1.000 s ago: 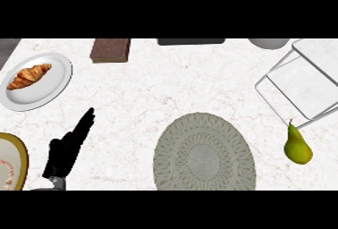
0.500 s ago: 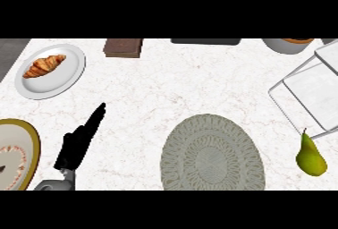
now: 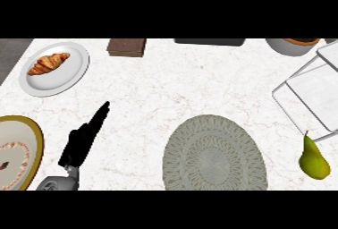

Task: Pick the tomato from the placemat and place it in the tiered shelf

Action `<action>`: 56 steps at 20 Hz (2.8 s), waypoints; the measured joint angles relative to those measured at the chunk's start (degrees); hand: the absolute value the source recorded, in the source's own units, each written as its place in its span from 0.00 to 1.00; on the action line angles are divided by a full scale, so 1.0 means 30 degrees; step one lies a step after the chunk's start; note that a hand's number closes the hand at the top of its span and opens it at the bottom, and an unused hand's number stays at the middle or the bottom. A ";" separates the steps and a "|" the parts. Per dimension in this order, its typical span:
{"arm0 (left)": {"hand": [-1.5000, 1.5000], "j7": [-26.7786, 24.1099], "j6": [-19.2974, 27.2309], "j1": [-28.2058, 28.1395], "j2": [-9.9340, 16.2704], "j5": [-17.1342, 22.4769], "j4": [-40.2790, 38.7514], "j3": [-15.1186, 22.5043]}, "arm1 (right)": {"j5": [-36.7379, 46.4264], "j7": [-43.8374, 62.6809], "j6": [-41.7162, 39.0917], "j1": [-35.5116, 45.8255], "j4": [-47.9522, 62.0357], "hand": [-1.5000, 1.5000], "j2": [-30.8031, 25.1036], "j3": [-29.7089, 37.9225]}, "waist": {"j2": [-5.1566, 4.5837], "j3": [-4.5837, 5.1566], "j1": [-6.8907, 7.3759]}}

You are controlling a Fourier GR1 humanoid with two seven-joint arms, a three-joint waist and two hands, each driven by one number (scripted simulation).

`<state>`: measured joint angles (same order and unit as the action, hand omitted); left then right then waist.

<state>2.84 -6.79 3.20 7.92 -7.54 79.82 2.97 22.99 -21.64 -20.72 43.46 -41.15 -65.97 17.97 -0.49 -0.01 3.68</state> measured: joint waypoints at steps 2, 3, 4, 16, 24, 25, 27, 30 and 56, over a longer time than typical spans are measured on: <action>0.50 0.0003 -0.0040 0.0006 0.0028 -0.0019 0.0052 0.0004 | 0.0777 -0.0037 0.0358 0.0987 0.0579 1.00 0.0274 -0.0667 | 0.0044 0.0062 0.0027; 0.50 -0.0092 0.0009 -0.0016 0.0033 -0.0004 -0.0032 -0.0091 | 0.1102 -0.0201 0.0463 0.1381 0.0857 1.00 0.0415 -0.0953 | 0.0074 0.0088 -0.0024; 0.50 -0.0096 -0.0009 0.0003 0.0001 0.0024 -0.0067 -0.0100 | 0.1444 -0.0256 0.0582 0.1798 0.1113 1.00 0.0577 -0.1241 | 0.0101 0.0109 -0.0060; 0.50 -0.0128 -0.0236 0.0097 0.0044 0.0140 -0.0250 -0.0223 | 0.1860 -0.0186 -0.1308 0.4570 0.4658 0.00 0.3125 -0.1755 | 0.0361 0.0354 -0.0172; 0.50 -0.0038 -0.0167 0.0167 -0.0132 0.0001 -0.0318 -0.0051 | -0.2097 0.2438 -0.5177 0.6052 0.8673 0.00 0.4473 0.1902 | 0.0300 0.0156 -0.0178; 0.50 0.0023 -0.0185 0.0159 -0.0095 0.0000 -0.0294 -0.0072 | -0.2358 0.2897 -0.5183 0.6360 0.8965 0.00 0.4592 0.2196 | 0.0292 0.0150 -0.0230; 0.50 0.0130 -0.0113 0.0216 -0.0100 -0.0069 -0.0264 -0.0080 | -0.2959 0.3414 -0.4698 0.6744 0.9468 0.00 0.4559 0.2965 | 0.0215 0.0072 -0.0304; 0.50 -0.0057 -0.0221 -0.0076 0.0044 0.0094 0.0053 -0.0233 | -0.3911 0.3892 -0.3241 0.7023 1.0005 0.00 0.4496 0.4162 | 0.0117 -0.0016 -0.0343; 0.50 -0.0372 -0.0259 -0.0479 0.0091 0.0444 0.0595 -0.0615 | -0.6833 0.2345 -0.3576 0.1394 1.1271 0.00 -0.2459 0.8241 | -0.0426 -0.0316 -0.0526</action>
<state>1.72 -7.56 1.76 8.19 -6.20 81.61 1.12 2.49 -14.60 -31.45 47.64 -7.34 -73.35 42.69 -1.77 -0.96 2.10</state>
